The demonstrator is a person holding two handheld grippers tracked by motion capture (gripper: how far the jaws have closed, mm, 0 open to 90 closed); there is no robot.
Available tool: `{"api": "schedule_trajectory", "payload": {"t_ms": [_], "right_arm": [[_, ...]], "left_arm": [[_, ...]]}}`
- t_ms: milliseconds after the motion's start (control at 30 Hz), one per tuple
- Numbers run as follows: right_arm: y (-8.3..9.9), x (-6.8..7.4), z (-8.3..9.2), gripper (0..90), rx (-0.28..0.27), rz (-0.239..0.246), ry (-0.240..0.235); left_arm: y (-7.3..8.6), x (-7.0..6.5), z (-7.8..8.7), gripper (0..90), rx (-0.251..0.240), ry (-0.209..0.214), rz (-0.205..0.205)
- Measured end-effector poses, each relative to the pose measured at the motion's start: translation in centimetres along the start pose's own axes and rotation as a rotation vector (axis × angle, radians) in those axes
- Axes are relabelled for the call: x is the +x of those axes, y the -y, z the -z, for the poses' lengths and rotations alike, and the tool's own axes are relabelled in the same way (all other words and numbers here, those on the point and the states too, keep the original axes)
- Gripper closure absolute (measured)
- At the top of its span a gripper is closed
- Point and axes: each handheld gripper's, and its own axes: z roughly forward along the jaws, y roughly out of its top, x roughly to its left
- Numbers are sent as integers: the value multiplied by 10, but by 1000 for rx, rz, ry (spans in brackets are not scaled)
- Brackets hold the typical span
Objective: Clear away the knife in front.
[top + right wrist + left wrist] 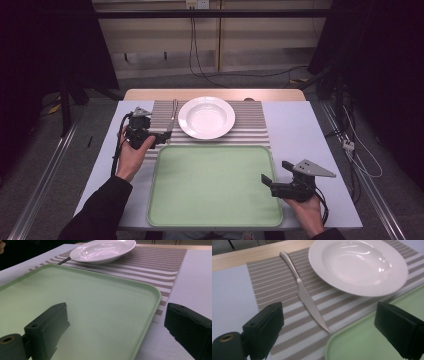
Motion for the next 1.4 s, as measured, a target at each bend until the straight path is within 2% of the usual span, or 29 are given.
{"api": "schedule_trajectory", "payload": {"t_ms": [33, 67, 200, 233, 333, 467, 633, 767, 833, 933, 967, 1233, 1267, 1300, 1367, 1400], "right_arm": [[0, 0, 0, 53, 1, 0, -2], [0, 0, -1, 52, 1, 0, -3], [0, 0, -1, 53, 3, 1, -5], [0, 0, -1, 53, 4, 1, -3], [0, 0, -1, 53, 4, 1, -2], [0, 0, -1, 53, 4, 0, -2], [0, 0, -1, 53, 8, 1, -4], [0, 0, -1, 53, 8, 2, -3], [0, 0, -1, 53, 9, 3, -3], [1, 0, -1, 53, 10, 2, -4], [1, 0, -1, 53, 8, 1, -4], [1, 0, -1, 53, 11, 4, -11], [1, 0, -1, 53, 11, 4, -12], [1, 0, -1, 53, 11, 3, -13], [1, 0, -1, 53, 13, 4, -14], [1, 0, -1, 53, 13, 5, -14]], "left_arm": [[-2, 1, -3, 89, -5, 0, 14], [-5, 4, -6, 89, 7, -5, 2], [-13, 11, -18, 98, 14, -3, 7], [-15, 13, -21, 106, 22, -6, -2], [-20, 20, -30, 115, 22, -29, 11], [-26, 30, -39, 126, 23, -17, 37], [-34, 38, -54, 157, 32, -52, 53], [-40, 45, -67, 180, 68, -64, 47], [-41, 47, -74, 195, 64, -70, 52], [-42, 49, -82, 230, 86, -74, 54], [-42, 51, -90, 248, 97, -93, 46], [-44, 55, -111, 405, 111, -86, 101], [-43, 58, -115, 424, 114, -76, 132], [-42, 58, -117, 440, 131, -87, 121], [-41, 58, -120, 490, 136, -88, 125], [-40, 57, -125, 507, 158, -85, 113]]}}
